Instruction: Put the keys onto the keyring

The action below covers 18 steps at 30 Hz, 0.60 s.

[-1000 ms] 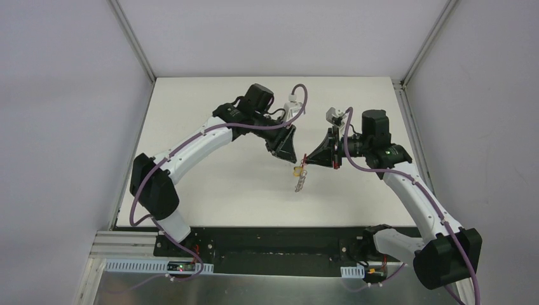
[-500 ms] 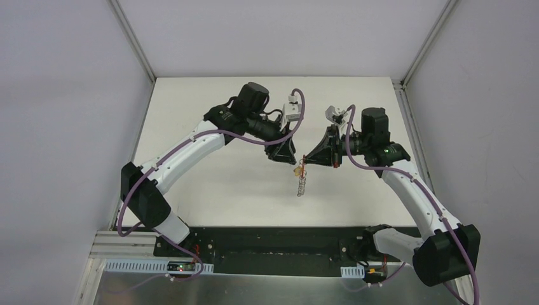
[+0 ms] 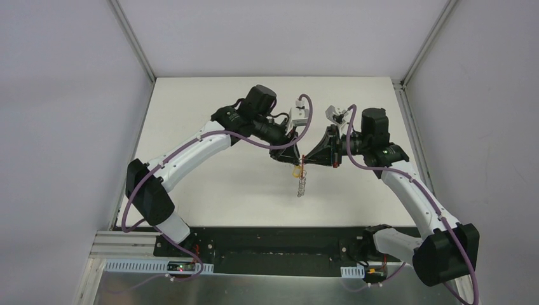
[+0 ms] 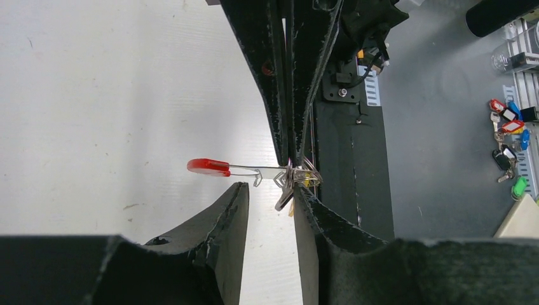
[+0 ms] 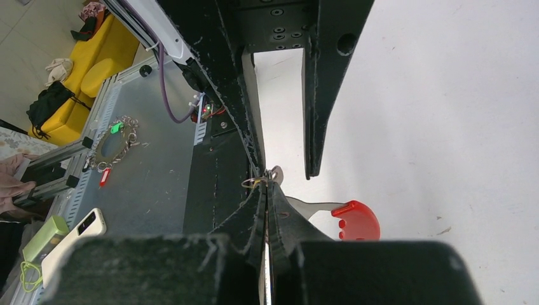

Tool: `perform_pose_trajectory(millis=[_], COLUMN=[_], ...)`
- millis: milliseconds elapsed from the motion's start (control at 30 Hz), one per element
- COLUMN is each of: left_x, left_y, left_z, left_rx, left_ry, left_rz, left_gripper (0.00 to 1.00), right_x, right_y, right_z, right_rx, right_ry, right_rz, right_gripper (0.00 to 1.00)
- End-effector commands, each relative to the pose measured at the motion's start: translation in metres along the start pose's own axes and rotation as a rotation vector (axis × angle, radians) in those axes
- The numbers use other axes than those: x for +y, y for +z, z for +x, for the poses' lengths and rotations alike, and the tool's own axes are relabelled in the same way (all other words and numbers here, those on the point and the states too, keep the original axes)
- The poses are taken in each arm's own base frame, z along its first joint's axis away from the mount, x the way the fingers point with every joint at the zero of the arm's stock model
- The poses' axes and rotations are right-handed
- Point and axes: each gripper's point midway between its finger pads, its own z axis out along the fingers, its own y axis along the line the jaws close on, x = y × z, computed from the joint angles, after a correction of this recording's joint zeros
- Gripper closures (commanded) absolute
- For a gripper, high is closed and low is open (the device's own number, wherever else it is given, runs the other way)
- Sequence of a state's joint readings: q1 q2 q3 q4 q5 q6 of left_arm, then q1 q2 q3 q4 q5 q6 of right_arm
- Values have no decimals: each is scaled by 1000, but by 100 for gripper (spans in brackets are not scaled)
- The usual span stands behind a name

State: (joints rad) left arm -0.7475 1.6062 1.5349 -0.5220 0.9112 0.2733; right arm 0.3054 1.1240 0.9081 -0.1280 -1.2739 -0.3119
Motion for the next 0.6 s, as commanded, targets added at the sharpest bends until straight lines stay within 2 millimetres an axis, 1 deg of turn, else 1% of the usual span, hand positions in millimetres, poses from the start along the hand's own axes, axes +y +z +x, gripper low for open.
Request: perform_pose_trajectory(millis=[0, 233, 467, 567], left_x=[-4, -7, -9, -11], left_y=[2, 5, 5, 5], left_z=[-13, -12, -14, -16], left_rx=[-27, -31, -37, -43], left_ry=[44, 23, 21, 9], left_rz=[17, 41, 52, 58], left_gripper=[69, 76, 91, 100], right_x=[11, 10, 7, 5], right_y=[0, 0, 1, 1], right_z=[-8, -7, -4, -4], right_rx=[-20, -20, -19, -21], right_ry=[-54, -51, -45, -47], right_rz=[-55, -48, -40, -30], right_gripper=[100, 100, 100, 100])
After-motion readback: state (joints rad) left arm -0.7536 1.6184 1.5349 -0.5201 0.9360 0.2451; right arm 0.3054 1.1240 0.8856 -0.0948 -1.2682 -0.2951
